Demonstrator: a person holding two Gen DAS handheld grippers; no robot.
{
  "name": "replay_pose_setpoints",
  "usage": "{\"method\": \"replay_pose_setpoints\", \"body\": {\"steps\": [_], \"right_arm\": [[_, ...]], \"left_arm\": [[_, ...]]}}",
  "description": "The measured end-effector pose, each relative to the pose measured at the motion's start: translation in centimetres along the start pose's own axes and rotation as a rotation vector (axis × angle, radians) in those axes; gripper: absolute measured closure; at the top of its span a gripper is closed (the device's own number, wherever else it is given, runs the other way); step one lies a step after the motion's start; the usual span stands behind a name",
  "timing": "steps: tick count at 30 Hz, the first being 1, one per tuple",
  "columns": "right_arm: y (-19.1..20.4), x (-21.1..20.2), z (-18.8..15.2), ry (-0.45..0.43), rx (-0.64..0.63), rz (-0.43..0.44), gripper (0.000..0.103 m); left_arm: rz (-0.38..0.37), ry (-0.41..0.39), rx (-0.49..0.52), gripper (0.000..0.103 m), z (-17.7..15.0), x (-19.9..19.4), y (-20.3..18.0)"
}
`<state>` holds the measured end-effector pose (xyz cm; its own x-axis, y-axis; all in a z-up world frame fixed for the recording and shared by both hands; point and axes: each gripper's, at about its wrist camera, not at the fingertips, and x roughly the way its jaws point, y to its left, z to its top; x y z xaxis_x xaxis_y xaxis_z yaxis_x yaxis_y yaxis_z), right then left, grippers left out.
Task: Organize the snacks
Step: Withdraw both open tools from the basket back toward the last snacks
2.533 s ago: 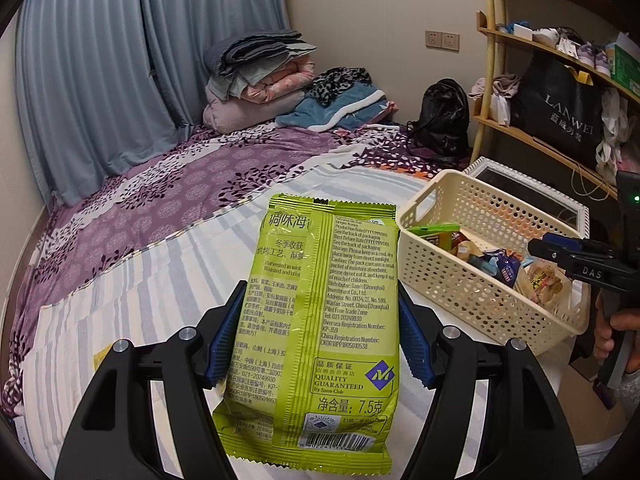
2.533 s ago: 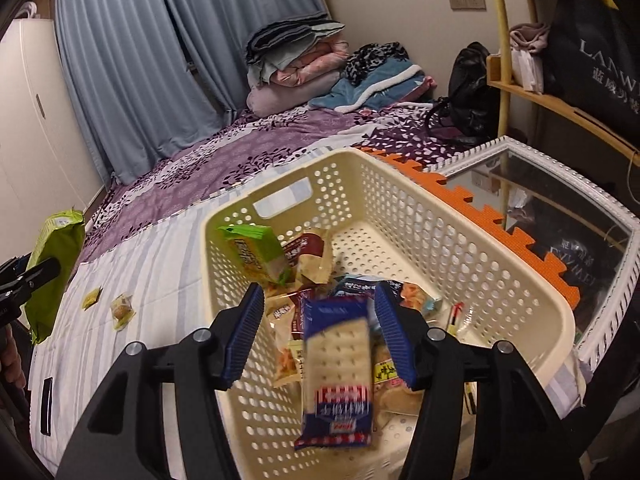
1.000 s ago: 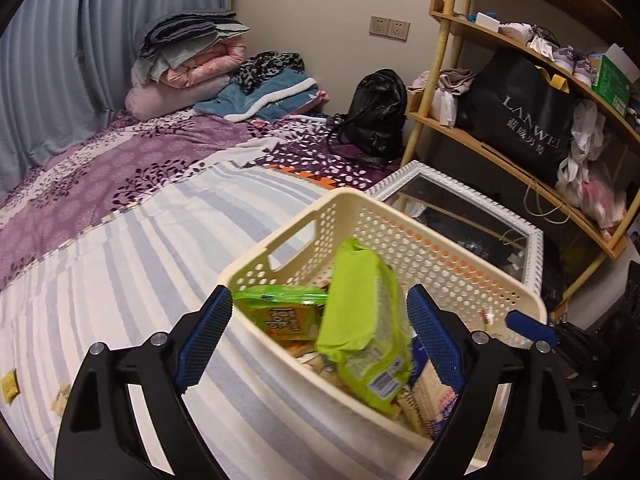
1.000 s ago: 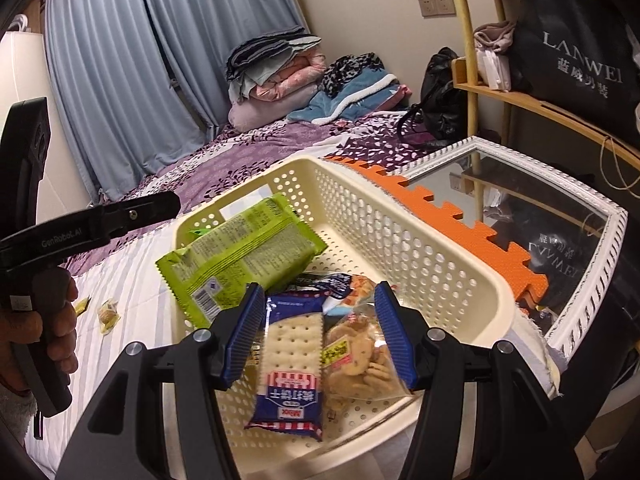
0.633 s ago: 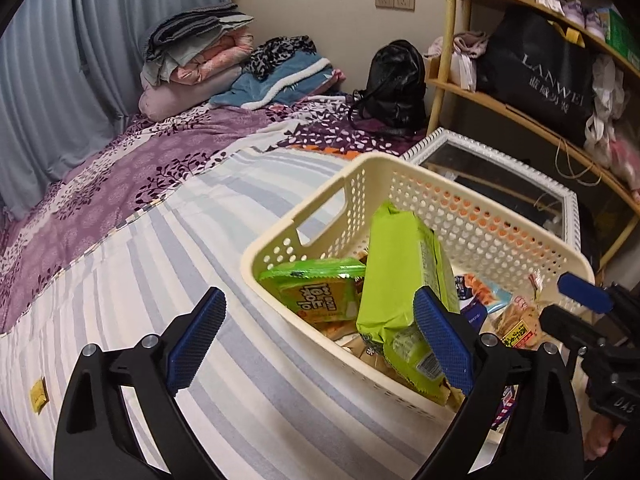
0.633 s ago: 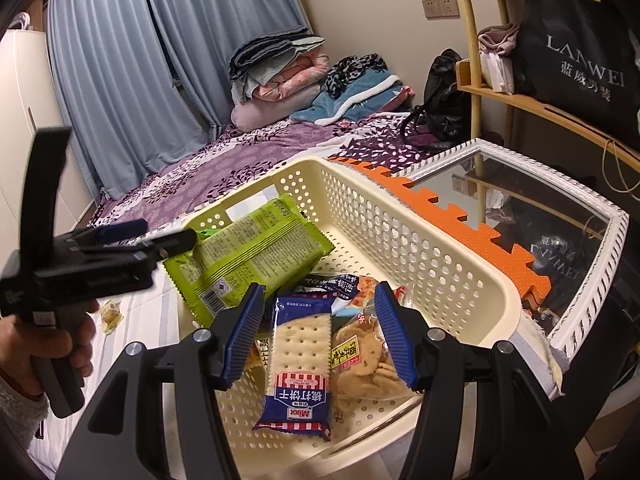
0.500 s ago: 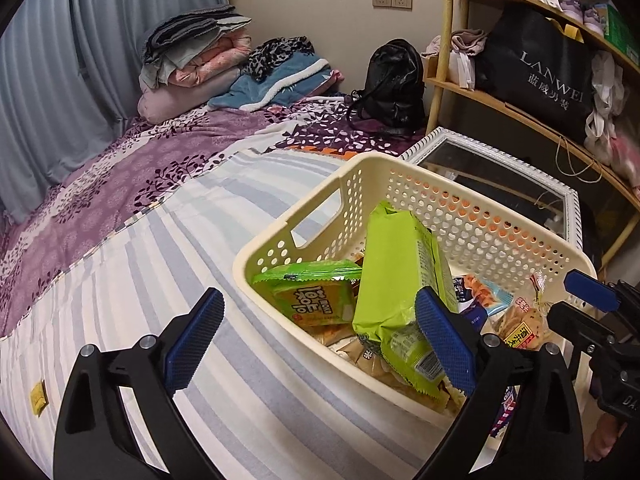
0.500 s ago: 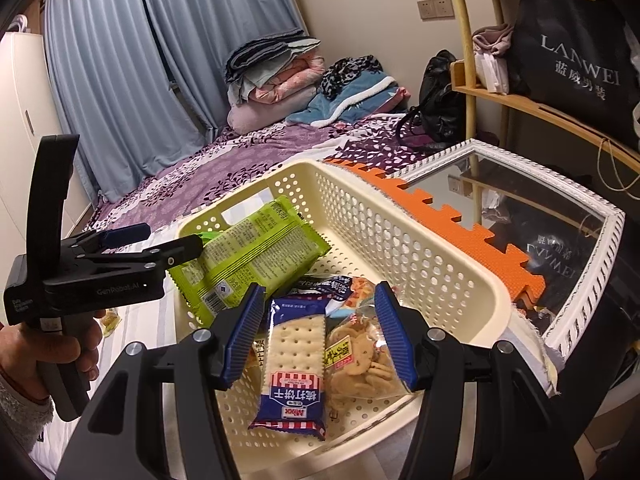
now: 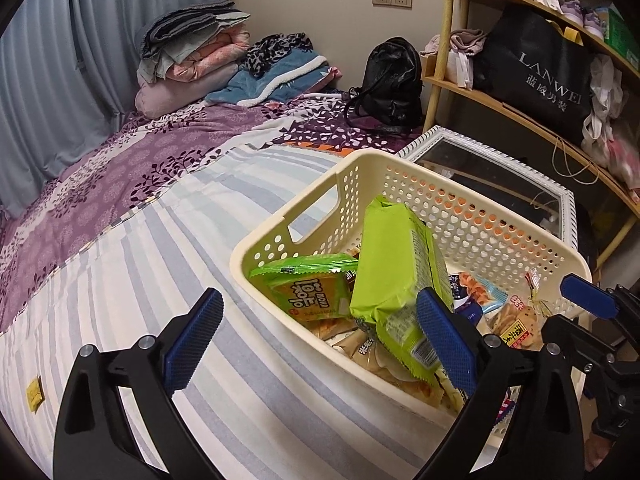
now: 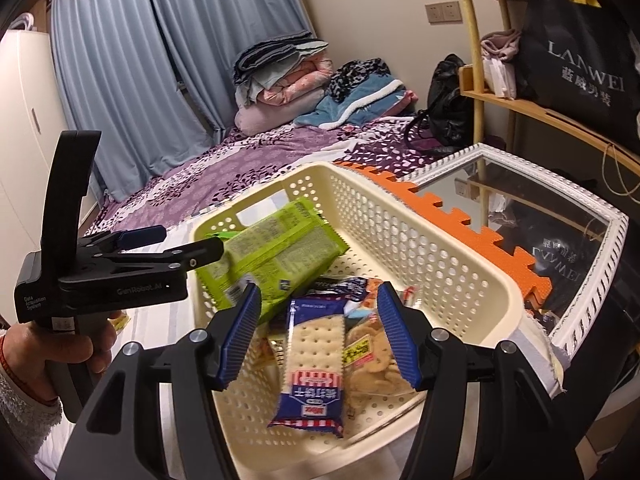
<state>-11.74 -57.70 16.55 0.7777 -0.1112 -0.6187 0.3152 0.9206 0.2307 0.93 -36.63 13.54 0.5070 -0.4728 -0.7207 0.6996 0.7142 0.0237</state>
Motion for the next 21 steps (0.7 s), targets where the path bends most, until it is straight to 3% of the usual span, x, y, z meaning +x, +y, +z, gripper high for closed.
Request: {"method": "replay_pose_setpoints", "body": {"steps": [9,21], "right_arm": [[3.4,0.0,0.0,0.003,-0.052,0.056,0.043],[10.4,1.0,-0.5,0.048,-0.174,0.167,0.042]], "left_arm": [[0.021,-0.048,-0.083,0.005,-0.5,-2.6,3.4],[0.12,-0.071,-0.198,0.003,-3.2,-5.7,10.3]]}}
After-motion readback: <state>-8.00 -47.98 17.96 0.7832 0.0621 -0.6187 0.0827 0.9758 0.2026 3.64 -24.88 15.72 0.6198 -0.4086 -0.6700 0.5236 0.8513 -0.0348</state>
